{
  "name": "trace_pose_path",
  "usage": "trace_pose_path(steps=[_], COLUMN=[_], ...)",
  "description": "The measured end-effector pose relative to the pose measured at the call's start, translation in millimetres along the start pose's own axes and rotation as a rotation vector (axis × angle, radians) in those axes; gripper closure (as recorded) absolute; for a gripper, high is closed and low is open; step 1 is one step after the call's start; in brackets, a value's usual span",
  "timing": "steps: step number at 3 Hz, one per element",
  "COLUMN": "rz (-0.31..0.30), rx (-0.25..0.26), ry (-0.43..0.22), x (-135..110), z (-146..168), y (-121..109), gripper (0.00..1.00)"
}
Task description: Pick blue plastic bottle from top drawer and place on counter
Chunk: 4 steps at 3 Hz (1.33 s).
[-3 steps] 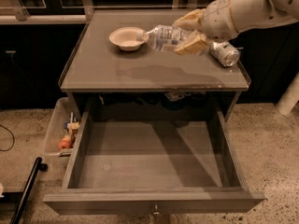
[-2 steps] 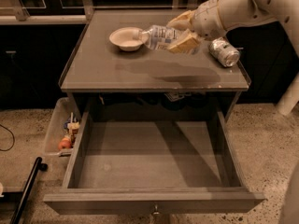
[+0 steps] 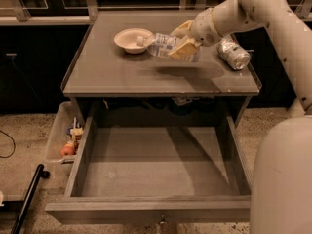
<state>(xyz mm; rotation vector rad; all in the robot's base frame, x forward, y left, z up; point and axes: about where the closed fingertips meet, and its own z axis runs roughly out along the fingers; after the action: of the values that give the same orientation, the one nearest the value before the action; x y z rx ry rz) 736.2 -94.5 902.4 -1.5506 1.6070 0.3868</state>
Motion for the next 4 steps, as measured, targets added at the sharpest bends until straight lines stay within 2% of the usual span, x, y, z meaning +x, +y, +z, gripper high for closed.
trace_pose_path(steps=[2,3,4], rz=[0.147,0.192,0.211], rx=[0.009,0.034,0.047], ry=[0.112,0.156,0.185], x=[33,48,57], z=[15,3,-5], y=[-12,-13,-9], gripper=[1.00,1.00,1.00])
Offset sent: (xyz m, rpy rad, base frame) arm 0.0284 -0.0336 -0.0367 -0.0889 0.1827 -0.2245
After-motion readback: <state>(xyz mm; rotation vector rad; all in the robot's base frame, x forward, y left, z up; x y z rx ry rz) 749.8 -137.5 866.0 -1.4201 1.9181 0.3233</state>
